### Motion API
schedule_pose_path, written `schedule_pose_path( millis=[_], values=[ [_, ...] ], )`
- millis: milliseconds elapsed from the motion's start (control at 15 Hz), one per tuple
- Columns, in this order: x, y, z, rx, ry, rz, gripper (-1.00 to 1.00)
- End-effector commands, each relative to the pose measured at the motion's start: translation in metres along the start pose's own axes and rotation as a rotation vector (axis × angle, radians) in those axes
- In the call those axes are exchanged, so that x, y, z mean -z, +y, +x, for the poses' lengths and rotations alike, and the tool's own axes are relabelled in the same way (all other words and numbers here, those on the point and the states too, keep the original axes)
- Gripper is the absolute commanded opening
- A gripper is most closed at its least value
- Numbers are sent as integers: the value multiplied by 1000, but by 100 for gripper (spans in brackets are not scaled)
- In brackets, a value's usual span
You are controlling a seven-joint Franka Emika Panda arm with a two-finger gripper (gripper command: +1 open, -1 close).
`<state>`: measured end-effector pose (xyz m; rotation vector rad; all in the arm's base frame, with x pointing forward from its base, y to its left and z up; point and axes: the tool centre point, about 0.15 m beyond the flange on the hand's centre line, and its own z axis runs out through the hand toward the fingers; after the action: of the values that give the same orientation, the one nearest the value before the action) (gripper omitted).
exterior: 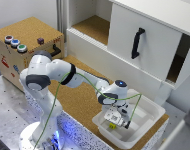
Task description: Place the grasped yellow block inside the left cabinet
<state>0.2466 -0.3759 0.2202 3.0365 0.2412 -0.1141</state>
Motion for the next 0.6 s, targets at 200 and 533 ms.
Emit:
schedule_pose_path(
  millis=[200, 533],
  values=[
    [8, -28, -33, -76, 24, -111, -100],
    [40, -25, -42, -165, 46, -114, -100]
  ],
)
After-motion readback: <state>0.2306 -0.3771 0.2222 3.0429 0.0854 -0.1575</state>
